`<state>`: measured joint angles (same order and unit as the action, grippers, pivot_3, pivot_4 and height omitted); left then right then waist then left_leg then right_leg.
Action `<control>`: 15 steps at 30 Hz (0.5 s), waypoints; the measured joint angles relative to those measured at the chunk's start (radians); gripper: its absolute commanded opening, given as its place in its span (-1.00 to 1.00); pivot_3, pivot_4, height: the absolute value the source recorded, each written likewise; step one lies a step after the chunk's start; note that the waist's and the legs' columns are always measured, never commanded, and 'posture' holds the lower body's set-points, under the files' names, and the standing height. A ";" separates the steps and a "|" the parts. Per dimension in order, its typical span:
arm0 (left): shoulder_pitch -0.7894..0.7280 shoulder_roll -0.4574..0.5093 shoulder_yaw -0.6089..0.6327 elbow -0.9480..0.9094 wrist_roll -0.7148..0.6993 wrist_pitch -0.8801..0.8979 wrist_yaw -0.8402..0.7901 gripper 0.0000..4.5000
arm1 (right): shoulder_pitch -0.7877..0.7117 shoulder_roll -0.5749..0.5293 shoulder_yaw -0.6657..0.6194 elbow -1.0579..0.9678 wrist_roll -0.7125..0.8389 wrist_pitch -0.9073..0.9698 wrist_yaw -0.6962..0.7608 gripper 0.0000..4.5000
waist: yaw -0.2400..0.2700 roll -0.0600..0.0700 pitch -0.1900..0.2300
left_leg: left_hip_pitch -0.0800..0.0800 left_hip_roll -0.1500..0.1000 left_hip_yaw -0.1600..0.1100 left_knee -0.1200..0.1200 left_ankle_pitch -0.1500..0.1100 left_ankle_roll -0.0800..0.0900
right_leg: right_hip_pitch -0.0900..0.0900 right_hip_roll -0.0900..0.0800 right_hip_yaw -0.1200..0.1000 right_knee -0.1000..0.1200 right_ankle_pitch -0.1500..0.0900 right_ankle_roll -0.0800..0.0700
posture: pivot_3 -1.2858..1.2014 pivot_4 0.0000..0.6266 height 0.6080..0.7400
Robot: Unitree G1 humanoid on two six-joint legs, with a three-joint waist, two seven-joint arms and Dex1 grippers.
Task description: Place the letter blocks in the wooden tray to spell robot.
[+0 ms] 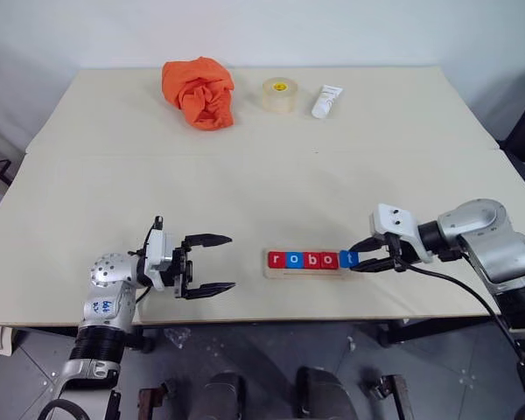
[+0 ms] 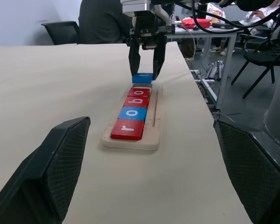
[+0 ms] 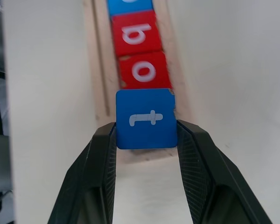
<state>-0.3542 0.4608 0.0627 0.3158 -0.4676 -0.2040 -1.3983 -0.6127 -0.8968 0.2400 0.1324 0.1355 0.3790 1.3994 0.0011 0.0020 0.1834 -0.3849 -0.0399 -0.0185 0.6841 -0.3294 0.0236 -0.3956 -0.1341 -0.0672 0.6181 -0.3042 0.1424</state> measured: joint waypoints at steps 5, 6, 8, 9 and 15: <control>0.005 0.000 0.001 -0.010 0.000 0.000 0.009 1.00 | -0.010 0.006 0.018 0.041 -0.017 -0.036 0.009 -0.20 | -0.001 0.000 0.000 | 0.000 0.000 0.000 0.000 0.000 0.000 | 0.000 0.000 0.000 0.000 0.000 0.000 | 0.03 -0.52 1.00; 0.005 0.001 0.001 -0.011 0.000 0.000 0.009 1.00 | -0.010 0.008 0.020 0.046 -0.018 -0.046 0.012 -0.02 | -0.001 0.000 0.000 | 0.000 0.000 0.000 0.000 0.000 0.000 | 0.000 0.000 0.000 0.000 0.000 0.000 | 0.03 -0.52 1.00; 0.005 0.001 0.001 -0.011 0.000 0.000 0.010 1.00 | -0.010 0.015 0.020 0.049 -0.016 -0.051 0.018 0.25 | -0.001 0.000 0.000 | 0.000 0.000 0.000 0.000 0.000 0.000 | 0.000 0.000 0.000 0.000 0.000 0.000 | 0.03 -0.52 1.00; 0.005 0.001 0.001 -0.011 0.000 0.000 0.010 1.00 | -0.010 0.019 0.020 0.048 -0.013 -0.051 0.022 0.38 | -0.001 0.000 0.000 | 0.000 0.000 0.000 0.000 0.000 0.000 | 0.000 0.000 0.000 0.000 0.000 0.000 | 0.03 -0.52 1.00; 0.005 0.001 0.001 -0.011 0.000 0.000 0.012 1.00 | -0.010 0.030 0.018 0.045 -0.008 -0.053 0.024 0.99 | 0.000 0.000 0.000 | 0.000 0.000 0.000 0.000 0.000 0.000 | 0.000 0.000 0.000 0.000 0.000 0.000 | 0.03 -0.52 1.00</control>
<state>-0.3490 0.4616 0.0632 0.3047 -0.4676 -0.2042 -1.3863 -0.6228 -0.8669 0.2583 0.1773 0.1275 0.3257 1.4236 0.0006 0.0020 0.1834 -0.3849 -0.0399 -0.0184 0.6841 -0.3294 0.0236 -0.3956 -0.1340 -0.0675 0.6182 -0.3042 0.1424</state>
